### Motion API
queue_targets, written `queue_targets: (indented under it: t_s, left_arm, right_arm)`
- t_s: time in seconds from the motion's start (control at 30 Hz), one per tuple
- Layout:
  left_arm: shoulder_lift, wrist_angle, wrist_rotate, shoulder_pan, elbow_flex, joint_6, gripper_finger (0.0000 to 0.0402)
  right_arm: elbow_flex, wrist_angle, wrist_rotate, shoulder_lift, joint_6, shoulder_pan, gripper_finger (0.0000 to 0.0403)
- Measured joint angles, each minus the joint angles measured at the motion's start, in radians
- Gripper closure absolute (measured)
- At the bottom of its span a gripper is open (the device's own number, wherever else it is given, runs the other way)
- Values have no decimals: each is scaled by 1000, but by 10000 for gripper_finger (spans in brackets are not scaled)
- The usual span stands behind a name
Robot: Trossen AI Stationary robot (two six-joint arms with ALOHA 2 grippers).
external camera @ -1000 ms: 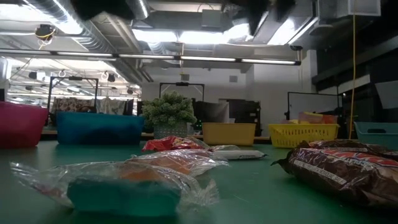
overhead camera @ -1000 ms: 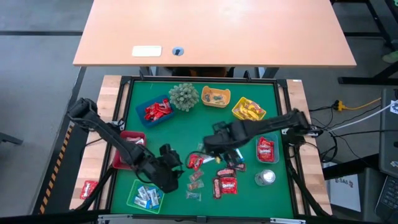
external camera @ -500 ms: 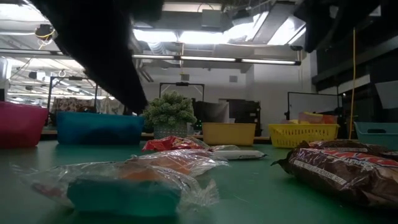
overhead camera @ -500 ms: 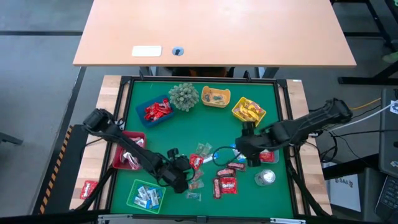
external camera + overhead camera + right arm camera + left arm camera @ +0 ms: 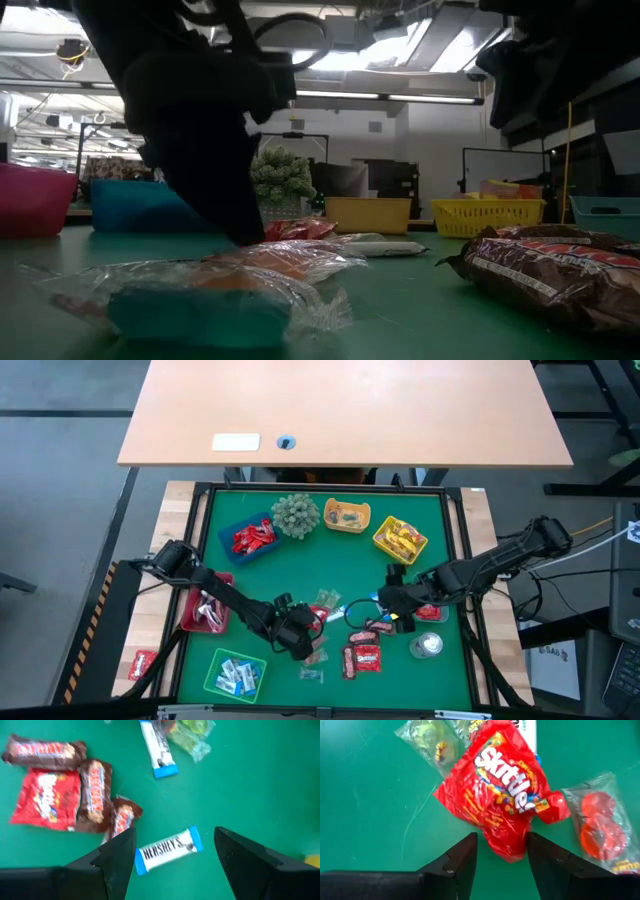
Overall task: Sort candy
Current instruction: Put the red candy into the gray bin
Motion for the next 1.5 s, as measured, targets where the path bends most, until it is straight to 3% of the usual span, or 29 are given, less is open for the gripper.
queue_targets:
  t_s: [0.17,0.53,0.9,1.2,1.5]
  left_arm:
    - [1,3,1,10,0,0,269]
    - [1,27,-8,13,0,0,395]
    - [1,213,-14,16,0,27,401]
    - [1,478,-31,47,0,110,401]
    - [0,675,40,75,1,235,401]
  right_arm:
    - [-38,90,-4,0,0,0,137]
    - [-45,164,-4,0,-2,0,137]
    - [-45,260,-5,1,-10,0,137]
    - [-44,370,-65,25,-210,1,137]
    - [-45,382,-63,100,-344,1,137]
